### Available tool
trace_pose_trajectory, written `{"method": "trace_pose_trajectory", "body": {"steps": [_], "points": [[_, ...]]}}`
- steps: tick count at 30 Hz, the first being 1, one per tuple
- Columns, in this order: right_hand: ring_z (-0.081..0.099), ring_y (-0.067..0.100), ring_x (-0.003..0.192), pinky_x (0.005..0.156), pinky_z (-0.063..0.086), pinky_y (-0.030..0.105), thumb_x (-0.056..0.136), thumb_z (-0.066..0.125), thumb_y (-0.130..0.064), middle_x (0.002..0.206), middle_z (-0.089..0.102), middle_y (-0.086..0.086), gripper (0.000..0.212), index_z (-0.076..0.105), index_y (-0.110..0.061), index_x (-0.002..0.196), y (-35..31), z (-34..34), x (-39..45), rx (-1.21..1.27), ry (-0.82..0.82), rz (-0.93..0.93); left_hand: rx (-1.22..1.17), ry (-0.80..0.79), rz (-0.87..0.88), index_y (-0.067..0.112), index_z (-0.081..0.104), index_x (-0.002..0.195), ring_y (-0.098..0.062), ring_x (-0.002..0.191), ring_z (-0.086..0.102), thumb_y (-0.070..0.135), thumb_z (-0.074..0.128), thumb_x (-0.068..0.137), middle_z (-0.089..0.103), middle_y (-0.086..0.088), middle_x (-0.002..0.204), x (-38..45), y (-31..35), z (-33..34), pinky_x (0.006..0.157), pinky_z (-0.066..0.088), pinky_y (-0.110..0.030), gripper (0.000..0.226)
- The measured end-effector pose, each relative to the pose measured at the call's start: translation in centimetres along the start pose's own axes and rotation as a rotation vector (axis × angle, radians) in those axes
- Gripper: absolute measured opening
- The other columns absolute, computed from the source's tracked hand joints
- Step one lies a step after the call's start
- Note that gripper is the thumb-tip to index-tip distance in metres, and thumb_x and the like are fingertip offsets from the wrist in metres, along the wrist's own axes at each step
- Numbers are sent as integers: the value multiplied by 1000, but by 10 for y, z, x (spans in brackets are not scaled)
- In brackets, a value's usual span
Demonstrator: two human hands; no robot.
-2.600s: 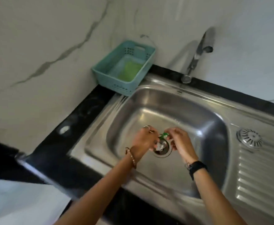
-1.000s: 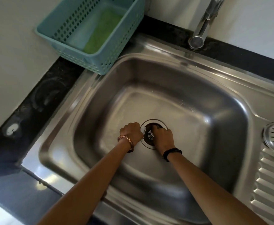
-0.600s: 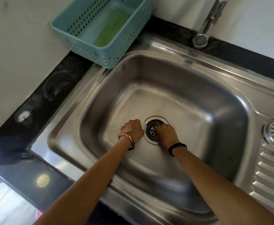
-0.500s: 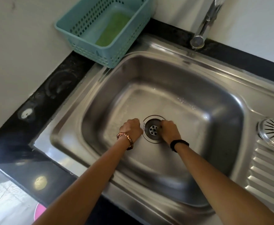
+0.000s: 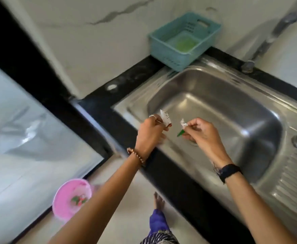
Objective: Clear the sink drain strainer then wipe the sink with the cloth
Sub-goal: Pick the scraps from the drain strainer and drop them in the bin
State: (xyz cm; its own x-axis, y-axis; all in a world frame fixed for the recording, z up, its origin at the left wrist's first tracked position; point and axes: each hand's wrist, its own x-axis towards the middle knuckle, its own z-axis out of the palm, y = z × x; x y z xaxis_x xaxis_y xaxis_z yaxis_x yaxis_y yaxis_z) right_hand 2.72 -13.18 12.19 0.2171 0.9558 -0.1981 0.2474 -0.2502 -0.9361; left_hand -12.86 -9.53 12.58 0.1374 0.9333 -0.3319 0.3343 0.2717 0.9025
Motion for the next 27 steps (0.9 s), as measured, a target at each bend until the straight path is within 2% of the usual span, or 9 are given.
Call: {"method": "trace_pose_trajectory", "body": {"steps": [3, 7, 11, 13, 16, 19, 21, 23, 27], "points": [[70, 13, 66, 65, 54, 18, 81, 68, -11, 73, 71, 6, 13, 64, -19, 71, -22, 58, -49, 3, -152, -59, -77, 118, -28, 20, 55, 66, -14, 53, 59, 6, 52, 86, 66, -2, 74, -66, -34, -64, 48, 46, -22, 24], [66, 17, 65, 65, 58, 30, 76, 71, -5, 69, 68, 5, 17, 60, -13, 65, -33, 160, -108, -135, -324, -178, -106, 324, -140, 18, 56, 65, -2, 44, 57, 5, 55, 82, 62, 3, 59, -148, -107, -146, 45, 42, -20, 22], [67, 24, 70, 67, 56, 40, 77, 69, -8, 72, 69, 7, 13, 59, -8, 69, -25, 253, -142, -350, -509, -296, -141, 489, -301, 14, 57, 78, -6, 49, 58, 7, 56, 83, 63, 1, 66, -193, -177, -199, 44, 45, -17, 8], [67, 24, 71, 66, 55, 39, 78, 66, -7, 72, 68, 7, 14, 57, -10, 69, -13, 298, -146, -417, -585, -297, -158, 550, -373, 16, 56, 81, -8, 48, 58, 6, 57, 82, 63, 1, 65, -200, -214, -219, 48, 49, -24, 10], [64, 22, 73, 64, 52, 34, 80, 63, -7, 77, 66, 3, 12, 55, -12, 72, 32, 373, -136, -482, -707, -257, -191, 650, -499, 15, 51, 84, -18, 55, 63, 8, 59, 80, 64, 1, 66, -193, -287, -244, 60, 52, -35, 11], [61, 21, 76, 63, 48, 30, 84, 61, -8, 81, 66, 3, 8, 56, -12, 79, 97, 441, -114, -555, -784, -228, -256, 721, -627, 14, 51, 79, -26, 65, 64, 7, 60, 78, 68, -11, 78, -169, -366, -254, 59, 51, -35, 12], [62, 23, 79, 65, 50, 31, 85, 61, -11, 87, 67, 5, 6, 56, -14, 88, 150, 482, -98, -600, -812, -210, -263, 734, -684, 8, 56, 82, -32, 73, 66, 4, 59, 78, 68, -16, 84, -142, -423, -253, 59, 53, -36, 7], [63, 25, 84, 69, 53, 34, 85, 60, -12, 95, 67, 6, 14, 54, -15, 98, 200, 515, -83, -659, -825, -190, -218, 718, -714, 4, 59, 87, -35, 77, 66, 4, 58, 79, 68, -16, 86, -112, -474, -250, 66, 56, -41, 8], [63, 26, 86, 67, 48, 30, 86, 58, -9, 101, 66, 8, 20, 53, -11, 105, 300, 579, -52, -717, -849, -122, -125, 717, -780, 3, 64, 89, -35, 77, 66, 3, 55, 80, 70, -14, 90, -52, -575, -241, 74, 55, -43, 13]]}}
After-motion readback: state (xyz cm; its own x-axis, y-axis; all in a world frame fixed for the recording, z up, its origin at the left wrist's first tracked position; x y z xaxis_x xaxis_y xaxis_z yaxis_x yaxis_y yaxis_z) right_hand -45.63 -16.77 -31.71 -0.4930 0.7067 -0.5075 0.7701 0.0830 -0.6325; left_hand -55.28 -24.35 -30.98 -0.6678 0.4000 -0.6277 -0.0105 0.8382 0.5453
